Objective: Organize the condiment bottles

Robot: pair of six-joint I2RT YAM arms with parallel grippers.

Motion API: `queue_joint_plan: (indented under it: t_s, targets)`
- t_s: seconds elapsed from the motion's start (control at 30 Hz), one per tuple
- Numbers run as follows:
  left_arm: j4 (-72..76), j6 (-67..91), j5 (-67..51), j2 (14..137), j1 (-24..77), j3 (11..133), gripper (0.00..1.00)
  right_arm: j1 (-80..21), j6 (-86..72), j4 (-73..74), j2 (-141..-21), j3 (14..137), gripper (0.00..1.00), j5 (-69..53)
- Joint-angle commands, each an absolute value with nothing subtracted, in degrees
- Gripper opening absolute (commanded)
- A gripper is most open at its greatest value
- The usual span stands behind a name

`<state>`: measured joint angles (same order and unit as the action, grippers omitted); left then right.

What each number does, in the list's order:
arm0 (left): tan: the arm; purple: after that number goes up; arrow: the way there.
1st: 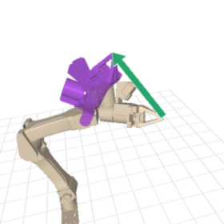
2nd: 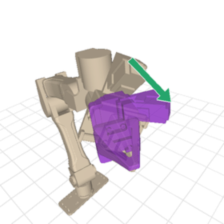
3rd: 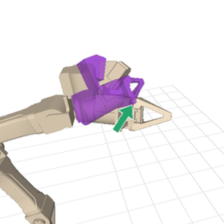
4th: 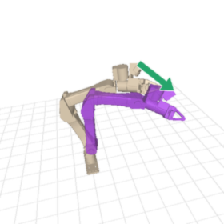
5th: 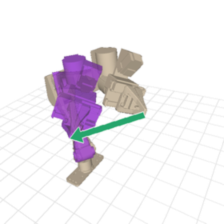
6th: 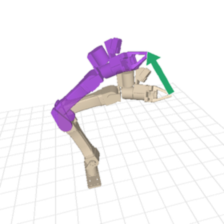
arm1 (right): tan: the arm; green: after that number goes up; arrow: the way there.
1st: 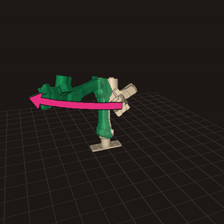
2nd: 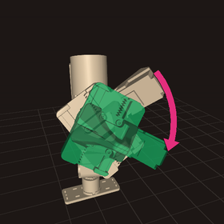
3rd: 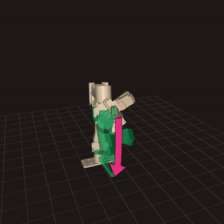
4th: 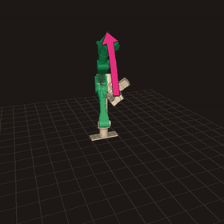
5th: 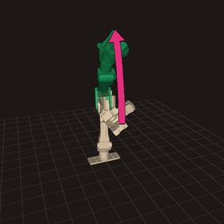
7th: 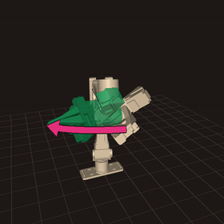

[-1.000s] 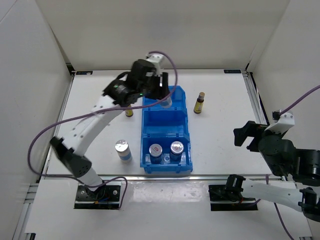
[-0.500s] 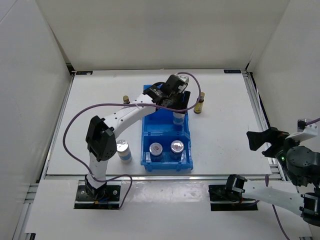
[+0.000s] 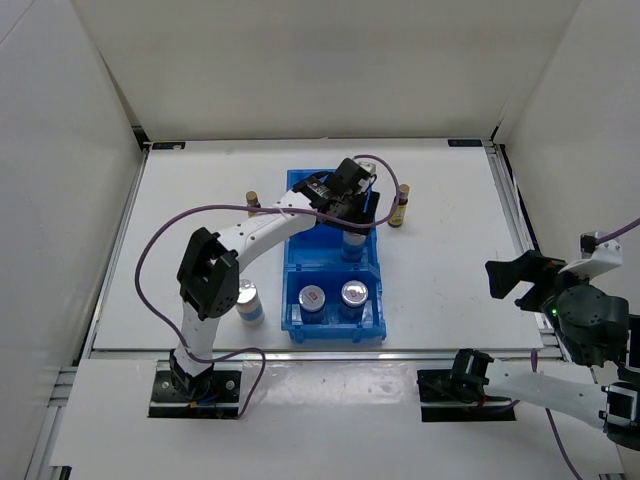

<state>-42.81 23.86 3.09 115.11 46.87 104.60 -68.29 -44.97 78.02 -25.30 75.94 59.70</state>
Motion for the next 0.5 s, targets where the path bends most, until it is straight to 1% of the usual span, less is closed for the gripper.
queue_joint_plan:
  t_s: [0.0, 0.03, 0.07, 0.27, 0.4, 0.47]
  targets:
    - [-39.7, 24.3, 2.9, 112.4, 47.1, 105.0, 0.87, -68.3, -45.9, 89.5, -25.3, 76.0, 1.0, 61.3]
    - [-39.7, 24.3, 2.9, 111.9, 47.1, 105.0, 0.98, -68.3, -45.9, 89.5, -25.3, 76.0, 1.0, 61.3]
    - [-39.7, 24.3, 2.9, 111.4, 47.1, 105.0, 1.0, -68.3, -45.9, 89.5, -25.3, 76.0, 1.0, 61.3]
    - [-43.3, 20.1, 7.3, 102.9, 47.1, 107.1, 1.0, -68.3, -45.4, 89.5, -25.3, 76.0, 1.0, 61.3]
    - [-45.0, 17.5, 13.1, 86.7, 47.1, 100.6, 1.0, -68.3, -45.4, 89.5, -26.4, 76.0, 1.0, 61.3]
    - [-45.0, 18.6, 17.5, 79.8, 46.4, 91.3, 1.0, -68.3, -45.4, 88.9, -26.4, 76.0, 1.0, 61.3]
